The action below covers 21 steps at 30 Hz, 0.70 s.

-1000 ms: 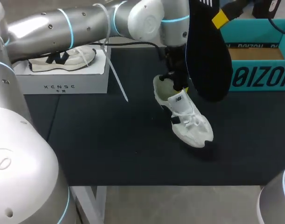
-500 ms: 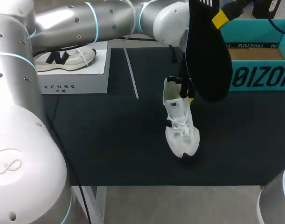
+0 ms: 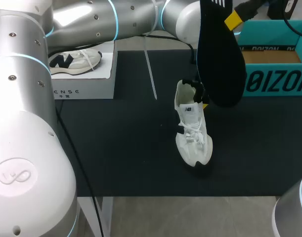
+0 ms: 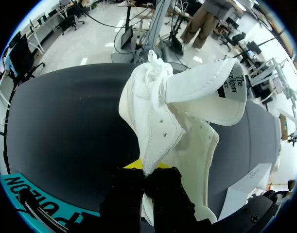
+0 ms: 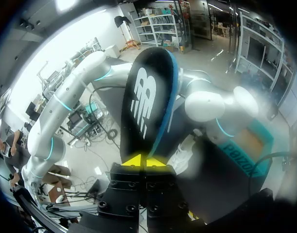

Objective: Take the shoe out of the shoebox, open the shoe tongue, remove and reinsert the insole, then place the shoe into the shoebox

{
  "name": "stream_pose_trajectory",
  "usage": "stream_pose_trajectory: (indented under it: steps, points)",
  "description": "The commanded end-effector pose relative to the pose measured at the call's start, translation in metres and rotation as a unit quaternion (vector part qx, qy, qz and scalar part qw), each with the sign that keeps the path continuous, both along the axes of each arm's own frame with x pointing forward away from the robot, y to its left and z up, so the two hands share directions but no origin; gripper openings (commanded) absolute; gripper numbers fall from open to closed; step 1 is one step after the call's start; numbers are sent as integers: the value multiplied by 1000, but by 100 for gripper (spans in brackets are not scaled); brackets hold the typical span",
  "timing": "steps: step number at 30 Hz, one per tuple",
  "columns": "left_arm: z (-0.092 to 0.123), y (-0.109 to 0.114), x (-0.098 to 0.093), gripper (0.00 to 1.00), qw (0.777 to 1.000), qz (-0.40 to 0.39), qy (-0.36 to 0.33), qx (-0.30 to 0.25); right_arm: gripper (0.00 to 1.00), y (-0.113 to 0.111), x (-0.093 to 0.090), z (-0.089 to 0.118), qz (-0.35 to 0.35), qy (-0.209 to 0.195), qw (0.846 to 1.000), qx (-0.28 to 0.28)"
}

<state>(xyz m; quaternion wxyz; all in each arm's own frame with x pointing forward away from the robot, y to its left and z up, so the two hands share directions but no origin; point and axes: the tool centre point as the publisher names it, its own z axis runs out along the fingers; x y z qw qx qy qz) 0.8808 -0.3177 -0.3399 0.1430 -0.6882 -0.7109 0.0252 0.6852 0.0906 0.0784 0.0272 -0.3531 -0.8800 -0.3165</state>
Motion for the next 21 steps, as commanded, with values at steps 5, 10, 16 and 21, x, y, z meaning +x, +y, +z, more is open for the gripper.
stream_pose_trajectory:
  steps: [5,10,16,21]
  points:
    - [-5,-9,-7,0,1000,2,6,-8,0,1,1,1,0,1,1000,-1]
    - [-16,-11,-9,0,1000,6,12,0,0,1,1,1,0,1,1000,-1]
    - [-27,-10,-9,0,1000,12,18,6,0,1,1,1,0,1,1000,-1]
    - [-35,-9,-10,0,1000,14,23,9,0,1,1,1,0,1,1000,-1]
